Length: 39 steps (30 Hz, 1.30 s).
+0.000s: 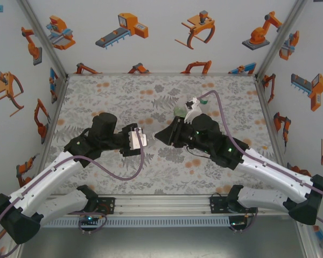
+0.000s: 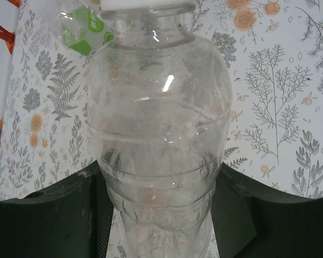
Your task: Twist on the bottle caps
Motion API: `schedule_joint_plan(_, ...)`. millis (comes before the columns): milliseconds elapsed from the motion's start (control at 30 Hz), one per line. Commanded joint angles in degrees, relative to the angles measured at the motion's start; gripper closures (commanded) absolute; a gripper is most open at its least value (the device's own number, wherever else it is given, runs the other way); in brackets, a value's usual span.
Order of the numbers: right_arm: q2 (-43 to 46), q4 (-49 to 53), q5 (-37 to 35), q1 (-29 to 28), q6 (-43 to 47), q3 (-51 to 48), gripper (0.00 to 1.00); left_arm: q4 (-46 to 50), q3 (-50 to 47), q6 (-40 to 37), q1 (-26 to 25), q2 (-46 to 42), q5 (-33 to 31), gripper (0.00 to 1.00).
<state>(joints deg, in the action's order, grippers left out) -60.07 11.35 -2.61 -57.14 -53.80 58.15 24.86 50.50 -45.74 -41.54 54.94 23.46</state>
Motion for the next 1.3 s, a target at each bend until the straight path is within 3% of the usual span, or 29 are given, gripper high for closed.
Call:
schedule_joint_plan(0, 1.0, 1.2, -0.6, 0.3, 5.2, 3.1, 0.6, -0.5, 0.5, -0.1, -0.4, -0.5, 3.2, 1.0)
schedule_joint_plan(133, 1.7, 4.8, 2.1, 0.8, 15.6, 6.7, 0.35, -0.5, 0.5, -0.1, -0.4, -0.5, 3.3, 1.0)
schedule_joint_plan(200, 2.0, 7.1, 3.3, 1.0, 21.5, 8.7, 0.32, -0.4, 0.5, -0.1, -0.4, -0.5, 3.3, 1.0)
schedule_joint_plan(300, 2.7, 8.6, 6.9, 1.7, 33.8, 10.5, 0.31, -0.4, 0.5, -0.2, -0.3, -0.8, 3.3, 1.0)
schedule_joint_plan(500, 5.3, 10.9, 17.3, 1.8, 67.4, 8.8, 0.33, -0.2, 0.6, -0.2, -0.3, -0.8, 4.4, 1.0)
schedule_joint_plan(733, -2.7, 29.7, 27.9, 2.2, 94.4, 19.5, 0.43, 0.4, 0.0, -1.8, -0.3, -1.7, 8.0, 1.0)
schedule_joint_plan(1033, -6.3, 27.9, 34.3, 2.3, 97.7, 21.5, 0.44, 0.3, -0.5, -2.9, -0.3, -2.6, 13.1, 1.0)
schedule_joint_plan(1267, -5.5, 23.4, 35.6, 2.3, 96.2, 19.1, 0.53, 0.4, -0.4, -2.9, -0.3, -2.6, 13.4, 1.0)
